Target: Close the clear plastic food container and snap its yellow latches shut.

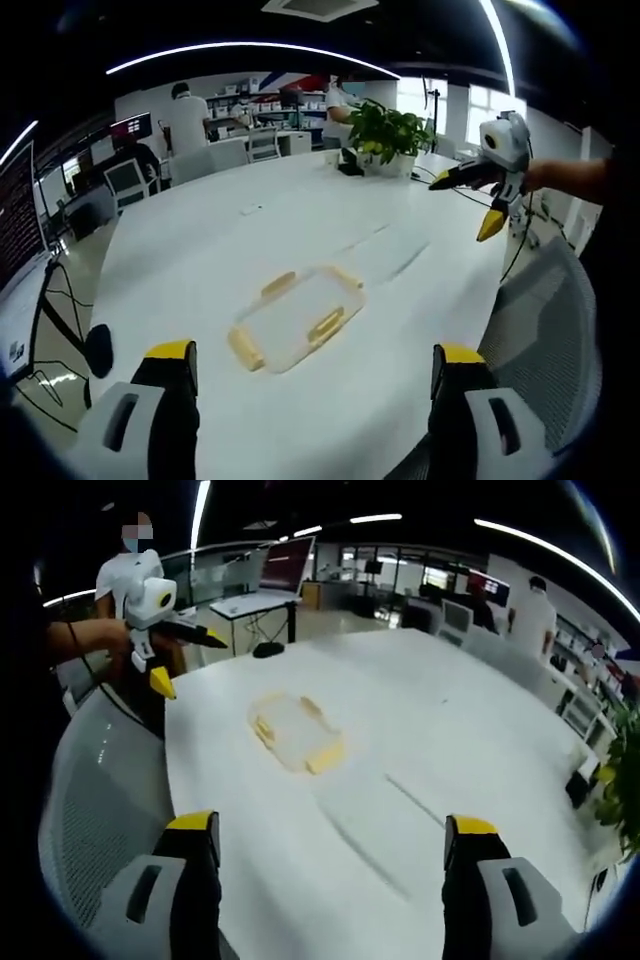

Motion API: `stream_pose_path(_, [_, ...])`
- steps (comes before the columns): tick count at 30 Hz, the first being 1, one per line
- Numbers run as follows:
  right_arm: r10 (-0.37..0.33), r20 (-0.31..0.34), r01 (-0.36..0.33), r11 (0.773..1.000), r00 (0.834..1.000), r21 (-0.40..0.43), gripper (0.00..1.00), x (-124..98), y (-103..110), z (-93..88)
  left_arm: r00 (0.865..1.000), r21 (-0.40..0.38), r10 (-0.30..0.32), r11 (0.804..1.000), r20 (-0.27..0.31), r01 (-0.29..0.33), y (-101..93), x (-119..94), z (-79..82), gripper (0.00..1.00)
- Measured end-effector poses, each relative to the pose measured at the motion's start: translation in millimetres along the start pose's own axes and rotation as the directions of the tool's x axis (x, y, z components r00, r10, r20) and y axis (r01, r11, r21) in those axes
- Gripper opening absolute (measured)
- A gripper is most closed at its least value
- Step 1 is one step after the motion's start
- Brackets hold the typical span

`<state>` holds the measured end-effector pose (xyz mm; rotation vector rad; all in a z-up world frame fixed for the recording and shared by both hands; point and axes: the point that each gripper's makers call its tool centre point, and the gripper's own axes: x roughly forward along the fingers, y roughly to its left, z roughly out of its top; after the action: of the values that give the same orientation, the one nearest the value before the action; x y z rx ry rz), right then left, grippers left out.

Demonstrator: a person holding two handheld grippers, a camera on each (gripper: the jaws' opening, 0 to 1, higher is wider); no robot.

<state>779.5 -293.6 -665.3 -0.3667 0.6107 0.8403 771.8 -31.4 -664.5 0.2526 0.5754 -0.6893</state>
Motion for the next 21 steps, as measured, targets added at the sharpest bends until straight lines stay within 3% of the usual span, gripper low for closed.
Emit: stream_pose_path(21, [0.11, -0.088, -0.122, 0.982, 0.99, -0.144, 0.83, 30, 0, 8.6, 0.996, 0.112, -0.073, 0.991, -0.056, 0.079, 20.7, 19, -8.4, 0.87])
